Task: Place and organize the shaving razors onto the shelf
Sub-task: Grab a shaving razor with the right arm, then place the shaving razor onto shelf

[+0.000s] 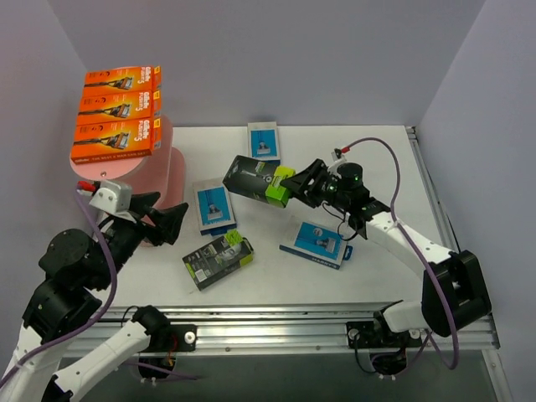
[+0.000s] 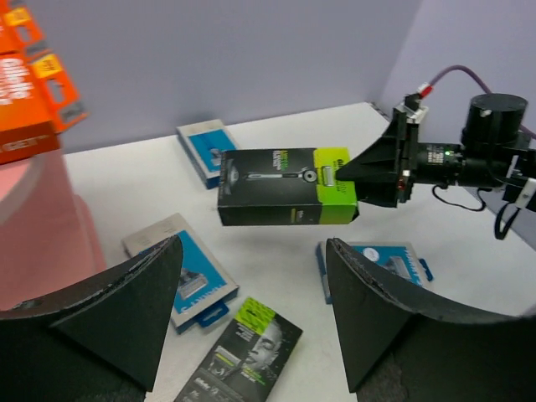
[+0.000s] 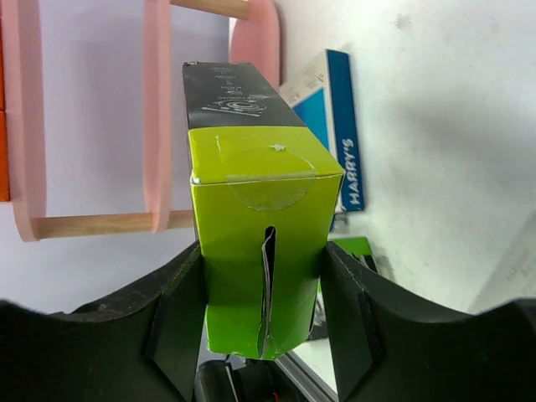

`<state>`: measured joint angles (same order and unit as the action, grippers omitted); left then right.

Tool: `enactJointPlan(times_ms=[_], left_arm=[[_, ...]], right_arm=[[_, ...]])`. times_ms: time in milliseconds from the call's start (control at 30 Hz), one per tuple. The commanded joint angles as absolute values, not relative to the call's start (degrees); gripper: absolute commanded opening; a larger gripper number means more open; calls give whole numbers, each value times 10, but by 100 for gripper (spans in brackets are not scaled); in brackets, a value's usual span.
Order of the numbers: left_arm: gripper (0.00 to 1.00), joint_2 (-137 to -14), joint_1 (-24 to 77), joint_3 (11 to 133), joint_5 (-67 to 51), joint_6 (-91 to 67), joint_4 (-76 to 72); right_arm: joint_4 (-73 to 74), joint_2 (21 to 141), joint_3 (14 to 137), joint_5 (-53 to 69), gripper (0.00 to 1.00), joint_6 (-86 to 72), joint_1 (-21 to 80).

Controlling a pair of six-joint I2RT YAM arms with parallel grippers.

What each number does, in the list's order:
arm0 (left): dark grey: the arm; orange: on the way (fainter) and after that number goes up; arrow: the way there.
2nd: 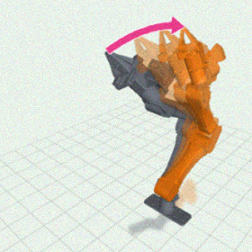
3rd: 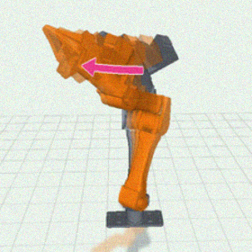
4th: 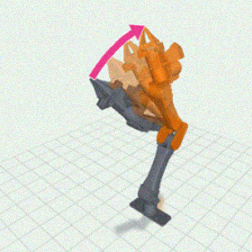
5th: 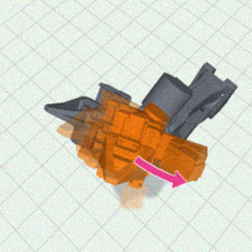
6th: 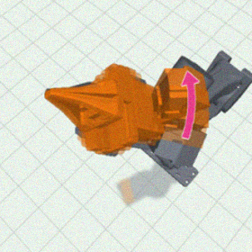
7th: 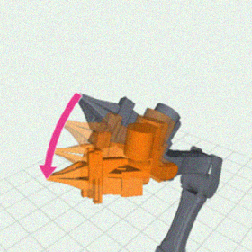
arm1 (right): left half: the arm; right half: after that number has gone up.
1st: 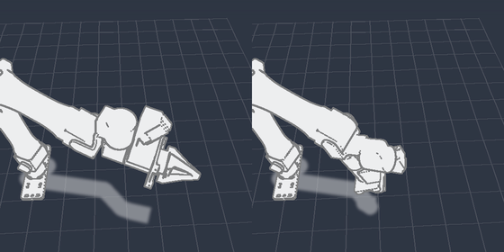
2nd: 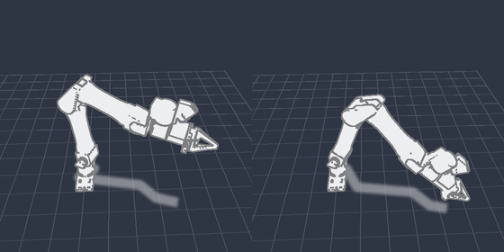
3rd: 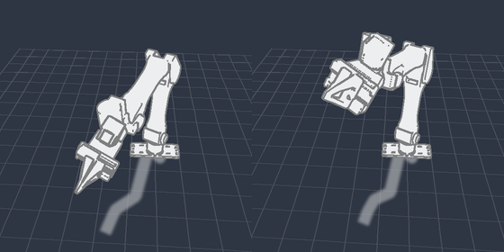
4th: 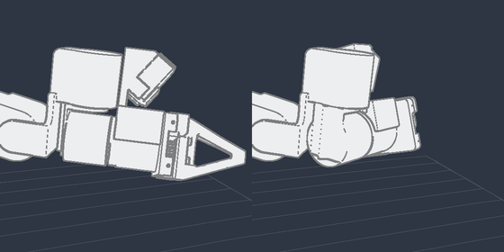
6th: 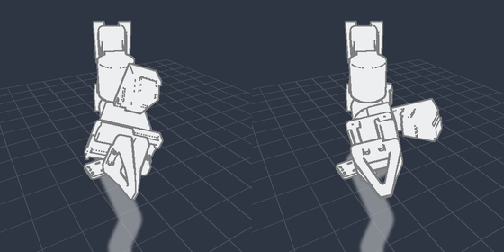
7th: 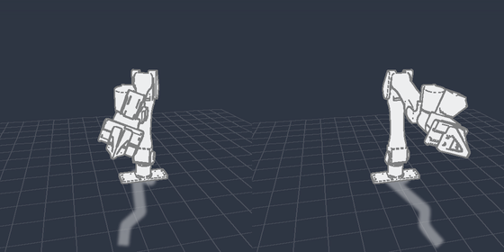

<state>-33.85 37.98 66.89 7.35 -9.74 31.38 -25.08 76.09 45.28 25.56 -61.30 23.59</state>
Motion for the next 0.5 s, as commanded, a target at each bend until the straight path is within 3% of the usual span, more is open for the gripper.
enactJointPlan(times_ms=[0, 233, 467], left_arm=[[78, -309, 381, 693, 209, -76, 341], [78, -274, 382, 708, 390, -48, 360], [78, -215, 388, 668, 496, -13, 316]], right_arm=[[-335, 795, 531, 307, 0, -611, 233], [-358, 887, 648, 348, 0, -614, 241], [-388, 977, 758, 370, 0, -635, 272]])
